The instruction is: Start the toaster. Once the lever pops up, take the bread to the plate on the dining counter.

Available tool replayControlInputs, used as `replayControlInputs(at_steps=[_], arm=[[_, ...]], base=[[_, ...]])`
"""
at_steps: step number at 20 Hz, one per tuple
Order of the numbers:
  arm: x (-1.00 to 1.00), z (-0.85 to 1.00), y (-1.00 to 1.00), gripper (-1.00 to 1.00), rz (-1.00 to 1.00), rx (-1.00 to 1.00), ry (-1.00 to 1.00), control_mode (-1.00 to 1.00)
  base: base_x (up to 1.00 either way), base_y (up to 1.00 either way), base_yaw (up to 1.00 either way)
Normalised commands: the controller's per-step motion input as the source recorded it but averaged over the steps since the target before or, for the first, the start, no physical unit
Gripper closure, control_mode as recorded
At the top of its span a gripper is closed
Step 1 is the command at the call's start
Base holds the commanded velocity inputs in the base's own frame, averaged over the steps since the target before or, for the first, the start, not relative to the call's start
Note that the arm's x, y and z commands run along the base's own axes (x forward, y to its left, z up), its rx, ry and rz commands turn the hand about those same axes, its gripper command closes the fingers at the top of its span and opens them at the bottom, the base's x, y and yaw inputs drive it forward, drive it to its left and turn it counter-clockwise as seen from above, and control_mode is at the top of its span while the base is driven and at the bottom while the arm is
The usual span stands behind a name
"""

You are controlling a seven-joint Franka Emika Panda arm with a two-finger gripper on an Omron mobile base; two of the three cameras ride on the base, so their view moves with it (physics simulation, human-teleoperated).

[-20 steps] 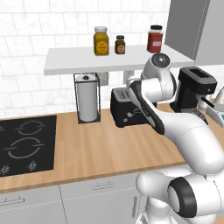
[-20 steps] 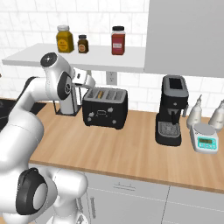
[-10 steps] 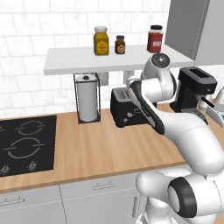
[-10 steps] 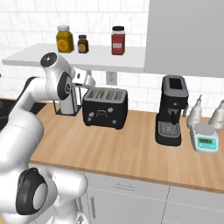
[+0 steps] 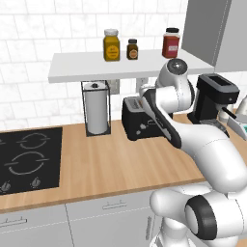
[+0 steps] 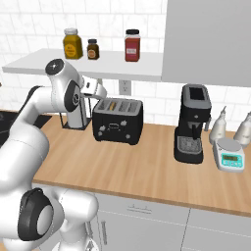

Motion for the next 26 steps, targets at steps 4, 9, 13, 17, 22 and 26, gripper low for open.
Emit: replayControlInputs(at_steps=[4, 9, 13, 17, 22, 26], arm=[[0.00, 0.00, 0.00, -1.00, 0.00, 0.00, 0.00, -1.00], [0.00, 0.00, 0.00, -1.00, 0.00, 0.00, 0.00, -1.00], [0.00, 0.00, 0.00, -1.00, 0.00, 0.00, 0.00, -1.00], [0.00, 0.00, 0.00, -1.00, 0.00, 0.00, 0.00, -1.00], [0.00, 0.00, 0.00, -1.00, 0.00, 0.00, 0.00, -1.00], [0.00, 0.00, 0.00, -1.00, 0.00, 0.00, 0.00, -1.00]], base=[[0.00, 0.00, 0.00], [0.00, 0.00, 0.00], [0.00, 0.00, 0.00], [0.00, 0.00, 0.00], [0.00, 0.00, 0.00], [0.00, 0.00, 0.00]])
